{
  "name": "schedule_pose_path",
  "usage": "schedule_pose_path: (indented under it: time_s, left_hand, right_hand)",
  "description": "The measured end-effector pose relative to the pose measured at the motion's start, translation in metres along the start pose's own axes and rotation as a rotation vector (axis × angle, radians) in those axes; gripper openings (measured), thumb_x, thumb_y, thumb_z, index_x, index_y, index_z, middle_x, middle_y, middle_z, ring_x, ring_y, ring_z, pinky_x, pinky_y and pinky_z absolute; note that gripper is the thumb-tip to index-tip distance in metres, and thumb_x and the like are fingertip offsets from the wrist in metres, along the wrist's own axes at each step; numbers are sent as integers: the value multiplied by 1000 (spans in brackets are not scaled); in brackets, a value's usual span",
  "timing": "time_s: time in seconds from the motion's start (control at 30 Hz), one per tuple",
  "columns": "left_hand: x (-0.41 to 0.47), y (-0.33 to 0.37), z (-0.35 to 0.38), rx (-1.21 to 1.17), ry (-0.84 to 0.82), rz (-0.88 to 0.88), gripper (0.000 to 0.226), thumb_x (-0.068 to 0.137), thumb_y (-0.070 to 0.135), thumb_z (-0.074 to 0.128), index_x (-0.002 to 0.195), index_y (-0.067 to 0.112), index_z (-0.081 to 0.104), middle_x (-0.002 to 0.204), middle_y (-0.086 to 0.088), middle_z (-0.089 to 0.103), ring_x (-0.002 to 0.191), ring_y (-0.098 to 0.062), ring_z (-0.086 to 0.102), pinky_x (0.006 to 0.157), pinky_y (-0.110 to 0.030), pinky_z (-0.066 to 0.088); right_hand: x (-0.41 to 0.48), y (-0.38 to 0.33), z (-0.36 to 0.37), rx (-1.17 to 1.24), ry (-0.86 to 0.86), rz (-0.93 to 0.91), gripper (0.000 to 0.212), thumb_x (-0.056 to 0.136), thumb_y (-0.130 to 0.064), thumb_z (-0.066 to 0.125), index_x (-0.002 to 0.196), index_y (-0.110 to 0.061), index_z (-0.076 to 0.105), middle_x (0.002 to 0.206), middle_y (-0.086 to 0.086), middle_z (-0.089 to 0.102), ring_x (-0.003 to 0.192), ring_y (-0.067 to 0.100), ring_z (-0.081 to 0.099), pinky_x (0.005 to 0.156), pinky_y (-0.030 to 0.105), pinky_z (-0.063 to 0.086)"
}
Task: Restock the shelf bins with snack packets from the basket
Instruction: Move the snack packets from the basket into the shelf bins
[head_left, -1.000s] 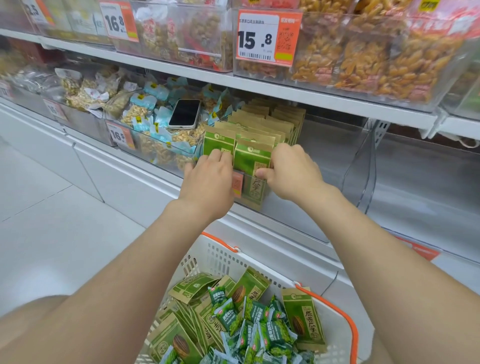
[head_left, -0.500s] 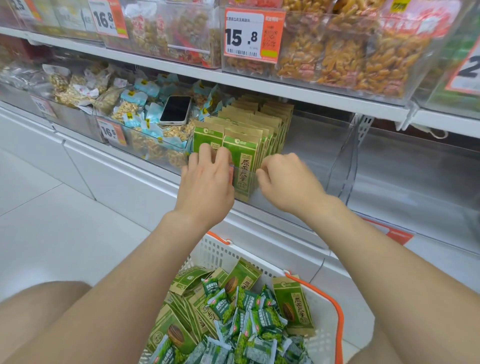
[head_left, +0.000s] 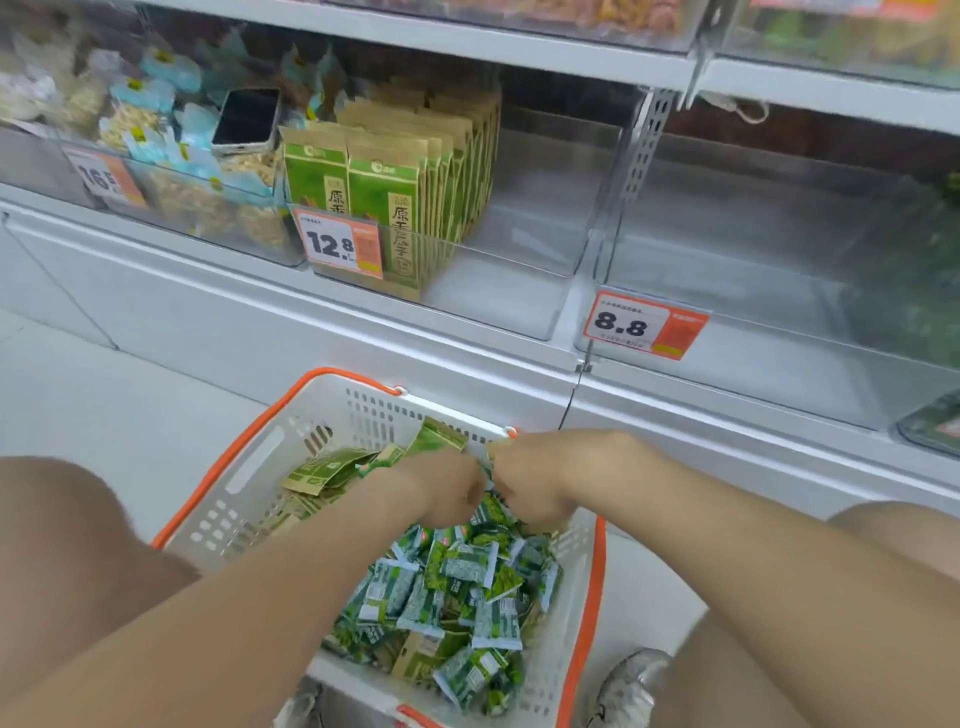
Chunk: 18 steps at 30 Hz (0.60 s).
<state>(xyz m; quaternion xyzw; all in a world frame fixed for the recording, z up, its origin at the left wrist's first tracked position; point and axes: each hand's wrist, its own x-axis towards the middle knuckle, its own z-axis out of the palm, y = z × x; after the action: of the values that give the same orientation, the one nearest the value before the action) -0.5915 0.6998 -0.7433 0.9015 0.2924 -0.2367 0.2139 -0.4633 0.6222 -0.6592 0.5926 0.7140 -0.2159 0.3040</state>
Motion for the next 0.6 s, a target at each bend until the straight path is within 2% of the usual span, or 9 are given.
schedule_pose_path:
  time_s: [0.03,0.1,0.2,0.27,0.4,0.5,0.57,0.6]
  left_hand:
    - [3,2,10,-9,-52,9,15,102,22,54,108,20,68,110,-4,68,104,-31,61,91,-43,54]
    - [9,5,28,-8,-138,28,40,101,26,63,139,20,58,140,-8,56,120,-30,58,98,-44,52]
    - [15,9,54,42,-209,24,72,92,35,78,152,21,40,150,-9,34,120,-34,57,92,-43,53]
    - [16,10,68,104,-192,7,82,88,36,83,153,20,36,154,-10,29,122,-36,58,92,-43,53]
    - [17,15,80,213,-84,15,62,95,9,70,147,16,38,139,-14,42,110,-35,58,74,-39,45]
    - [17,15,71,95,-74,28,37,97,12,59,132,13,48,125,-10,49,96,-27,54,73,-41,46]
    - [16,12,57,-34,-53,30,17,97,15,57,114,16,51,108,-8,52,87,-24,49,77,-42,50]
    - [14,12,48,-126,-41,29,9,98,15,55,104,18,49,98,-9,53,81,-22,47,74,-39,48]
  right_hand:
    - [-1,2,6,13,14,12,20,96,-9,47,77,-11,53,80,5,53,68,25,51,61,39,48]
    - [-3,5,15,26,37,29,15,95,-6,49,83,-10,57,78,4,52,65,24,46,54,34,40]
    - [-5,5,23,31,-8,23,13,96,-6,47,89,-11,57,85,6,55,66,22,46,53,32,38]
    - [-5,5,27,37,-23,20,13,98,-6,47,90,-12,57,84,6,54,63,21,44,51,32,36]
    - [-5,5,30,38,-19,6,12,98,-5,47,95,-11,58,81,6,52,60,19,42,50,31,34]
    - [-6,5,28,37,-24,-4,14,96,-4,48,98,-8,61,81,6,52,61,20,42,50,31,34]
    - [-8,8,24,48,-1,2,17,94,-2,49,101,-6,64,81,5,52,62,21,43,51,31,35]
    - [-10,10,21,51,20,7,18,94,-1,50,101,-5,65,80,5,52,62,21,43,51,32,35]
